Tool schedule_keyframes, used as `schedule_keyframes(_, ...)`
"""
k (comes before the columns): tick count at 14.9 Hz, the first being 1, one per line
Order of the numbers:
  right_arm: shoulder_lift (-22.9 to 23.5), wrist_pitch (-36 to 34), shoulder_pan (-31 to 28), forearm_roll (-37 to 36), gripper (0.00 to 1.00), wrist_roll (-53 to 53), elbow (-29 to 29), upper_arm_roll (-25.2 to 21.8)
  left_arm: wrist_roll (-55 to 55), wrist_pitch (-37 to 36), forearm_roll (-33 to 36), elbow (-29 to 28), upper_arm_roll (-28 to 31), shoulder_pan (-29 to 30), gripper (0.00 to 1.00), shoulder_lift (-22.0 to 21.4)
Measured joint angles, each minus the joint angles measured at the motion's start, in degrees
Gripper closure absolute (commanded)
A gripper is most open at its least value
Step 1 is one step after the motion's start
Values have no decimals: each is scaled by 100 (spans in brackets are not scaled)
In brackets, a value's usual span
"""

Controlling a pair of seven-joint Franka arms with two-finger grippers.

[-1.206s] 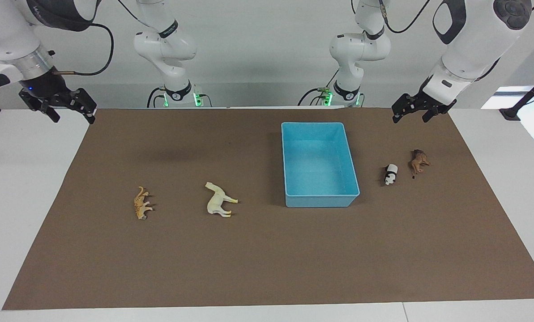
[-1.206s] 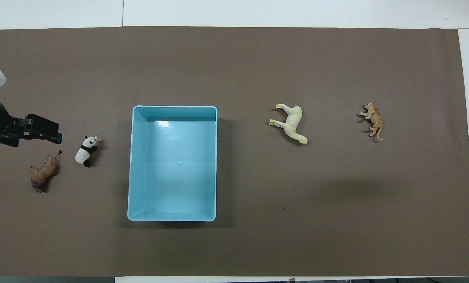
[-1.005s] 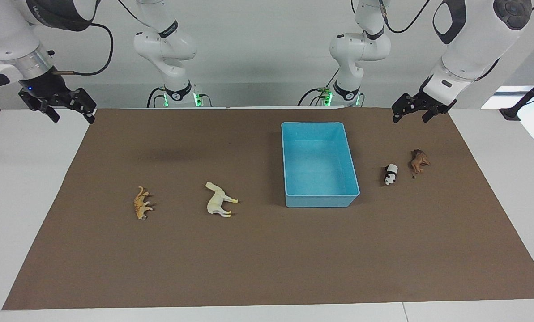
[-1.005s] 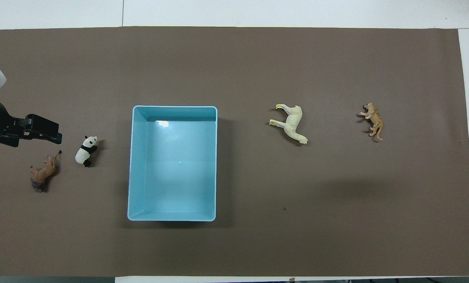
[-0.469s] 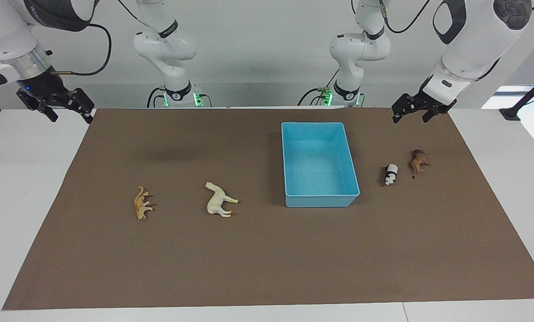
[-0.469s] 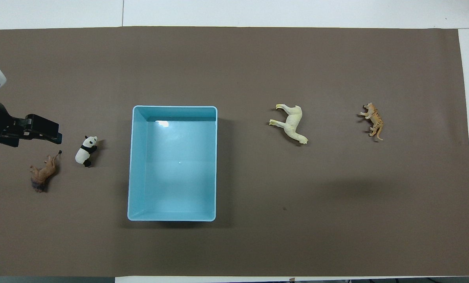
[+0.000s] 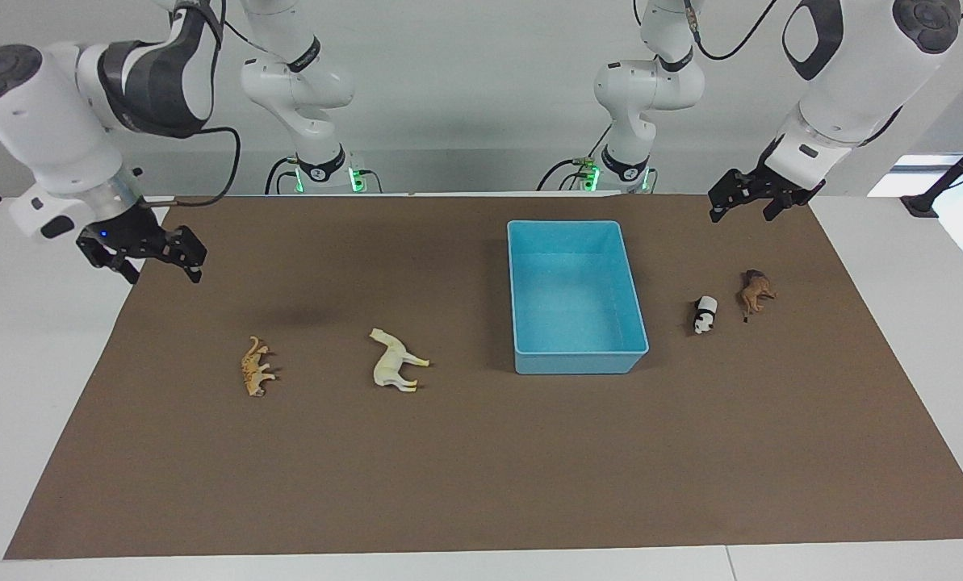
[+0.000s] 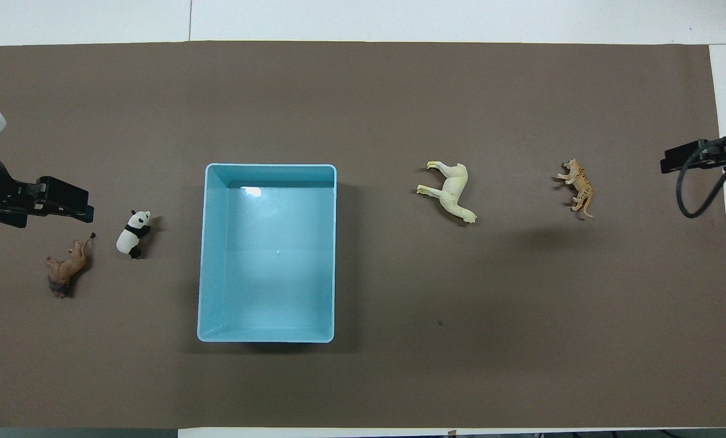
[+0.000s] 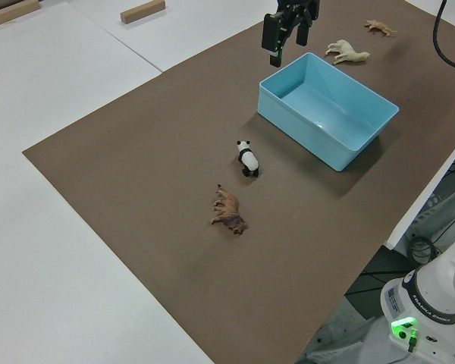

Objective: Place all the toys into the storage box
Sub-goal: 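Reach the left gripper to the panda while the right gripper grasps the tiger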

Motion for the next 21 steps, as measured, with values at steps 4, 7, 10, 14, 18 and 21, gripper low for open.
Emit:
schedule_keyframes(4, 580, 835, 168, 0, 0, -630, -216, 9, -90, 828, 12, -285, 2, 1, 0, -39)
schedule_keyframes(7, 683, 1615, 177, 0, 0, -984, -688, 9, -92, 1963, 39, -891, 23, 142, 0, -144)
schedule_keyframes(10, 831, 1930, 290, 5, 0, -1027, -854, 16, 756, 2366, 137, -1187, 43, 365, 0, -44)
schedule_keyframes(14, 1086, 2238, 343, 85, 0, -1365, -881, 16, 1577, 2983, 209, -1380, 43, 417, 0, 563)
schedule_keyframes(18, 1219, 2687, 403, 289, 0, -1634, -1085, 19, 2335, 4052, 243, -2048, 46, 555, 0, 1039)
schedule_keyframes(21, 1238, 3078, 474, 290, 0, -1930, -1336, 22, 2455, 4180, 537, -2475, 33, 567, 0, 976)
